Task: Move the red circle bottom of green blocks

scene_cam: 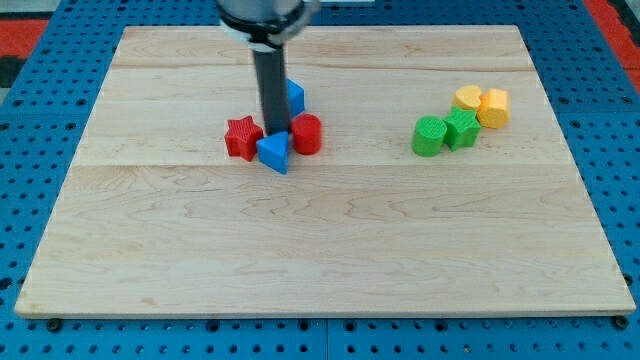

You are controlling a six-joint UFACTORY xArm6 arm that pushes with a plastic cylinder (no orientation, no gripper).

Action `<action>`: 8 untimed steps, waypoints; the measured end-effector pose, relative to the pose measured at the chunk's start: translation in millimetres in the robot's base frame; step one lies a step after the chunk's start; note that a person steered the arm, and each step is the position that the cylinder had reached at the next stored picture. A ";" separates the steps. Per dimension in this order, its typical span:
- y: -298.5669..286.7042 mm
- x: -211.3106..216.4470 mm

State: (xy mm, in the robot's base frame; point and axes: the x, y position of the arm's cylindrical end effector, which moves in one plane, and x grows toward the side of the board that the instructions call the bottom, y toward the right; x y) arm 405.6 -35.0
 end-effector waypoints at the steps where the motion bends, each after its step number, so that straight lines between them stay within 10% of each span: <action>1: 38.8 21.9; 4: 64.7 -10.3; 8: 159.0 47.3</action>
State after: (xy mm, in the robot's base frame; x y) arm 452.9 124.0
